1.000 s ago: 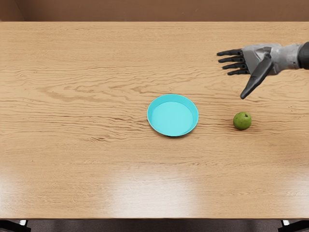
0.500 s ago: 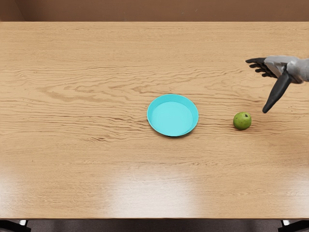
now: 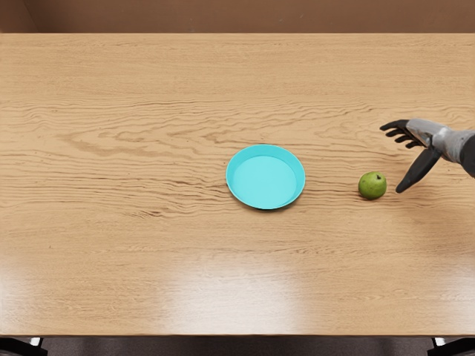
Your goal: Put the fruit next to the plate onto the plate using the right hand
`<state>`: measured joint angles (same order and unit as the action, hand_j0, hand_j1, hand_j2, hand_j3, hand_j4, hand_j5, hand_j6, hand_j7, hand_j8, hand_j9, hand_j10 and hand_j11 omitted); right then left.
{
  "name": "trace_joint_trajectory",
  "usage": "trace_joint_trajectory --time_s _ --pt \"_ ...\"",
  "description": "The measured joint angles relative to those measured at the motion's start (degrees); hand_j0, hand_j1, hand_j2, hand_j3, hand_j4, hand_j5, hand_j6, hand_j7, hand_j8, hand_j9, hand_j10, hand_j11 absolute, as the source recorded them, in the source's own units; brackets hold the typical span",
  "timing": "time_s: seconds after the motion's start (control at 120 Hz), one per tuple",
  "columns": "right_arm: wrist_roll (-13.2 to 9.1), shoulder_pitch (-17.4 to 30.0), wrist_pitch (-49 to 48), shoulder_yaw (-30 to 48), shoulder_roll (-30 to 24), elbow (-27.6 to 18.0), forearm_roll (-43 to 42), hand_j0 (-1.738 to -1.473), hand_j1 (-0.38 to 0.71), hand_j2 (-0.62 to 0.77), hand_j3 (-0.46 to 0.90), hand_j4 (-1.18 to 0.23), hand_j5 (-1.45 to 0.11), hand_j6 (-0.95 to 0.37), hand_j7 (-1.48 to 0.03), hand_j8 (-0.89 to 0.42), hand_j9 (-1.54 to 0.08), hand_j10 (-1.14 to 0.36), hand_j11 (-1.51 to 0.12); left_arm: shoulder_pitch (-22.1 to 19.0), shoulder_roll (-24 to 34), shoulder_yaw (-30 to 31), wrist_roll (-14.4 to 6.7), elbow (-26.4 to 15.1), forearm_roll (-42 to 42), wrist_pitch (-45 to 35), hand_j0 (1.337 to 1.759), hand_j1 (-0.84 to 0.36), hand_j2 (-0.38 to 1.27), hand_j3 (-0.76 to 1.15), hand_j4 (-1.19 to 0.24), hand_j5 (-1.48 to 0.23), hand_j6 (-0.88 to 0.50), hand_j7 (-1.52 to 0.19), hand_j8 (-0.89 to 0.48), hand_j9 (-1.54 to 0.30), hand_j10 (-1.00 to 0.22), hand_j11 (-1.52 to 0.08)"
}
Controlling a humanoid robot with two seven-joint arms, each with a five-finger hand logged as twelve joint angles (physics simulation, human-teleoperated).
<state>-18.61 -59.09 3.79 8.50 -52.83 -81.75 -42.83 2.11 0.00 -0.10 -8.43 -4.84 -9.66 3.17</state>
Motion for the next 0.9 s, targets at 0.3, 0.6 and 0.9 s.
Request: trace_joint_trajectory --time_s 0.3,0.6,0.9 --pt "0.0 3.0 6.7 -0.2 1.5 -3.1 -3.3 -1.658 -0.06 -0.05 0.00 -0.25 -0.32 -0.25 -0.32 -0.25 -0.32 -0.25 -0.32 0.0 0.0 0.0 0.0 0.0 0.0 0.0 1.658 0.32 0.00 0.00 -0.02 -0.03 -0.02 -0.03 -0.02 -0.03 -0.02 -0.03" --pt "0.0 5.4 9.7 -0.9 1.8 -4.3 -5.9 -1.658 0.02 -0.06 0.00 -0.31 -0.40 -0.31 -0.40 -0.31 -0.40 -0.31 -0.40 0.0 0.0 0.0 0.0 0.0 0.0 0.0 1.658 0.32 0.00 0.00 -0.02 -0.03 -0.02 -0.03 -0.02 -0.03 -0.02 -0.03" --pt "0.0 7.5 13.1 -1.2 1.8 -6.5 -8.9 -1.658 0.08 -0.07 0.00 -0.36 -0.47 -0.37 -0.47 -0.37 -0.47 -0.36 -0.47 0.0 0.0 0.0 0.0 0.0 0.0 0.0 1.658 0.32 0.00 0.00 -0.02 -0.03 -0.02 -0.03 -0.02 -0.03 -0.02 -0.03"
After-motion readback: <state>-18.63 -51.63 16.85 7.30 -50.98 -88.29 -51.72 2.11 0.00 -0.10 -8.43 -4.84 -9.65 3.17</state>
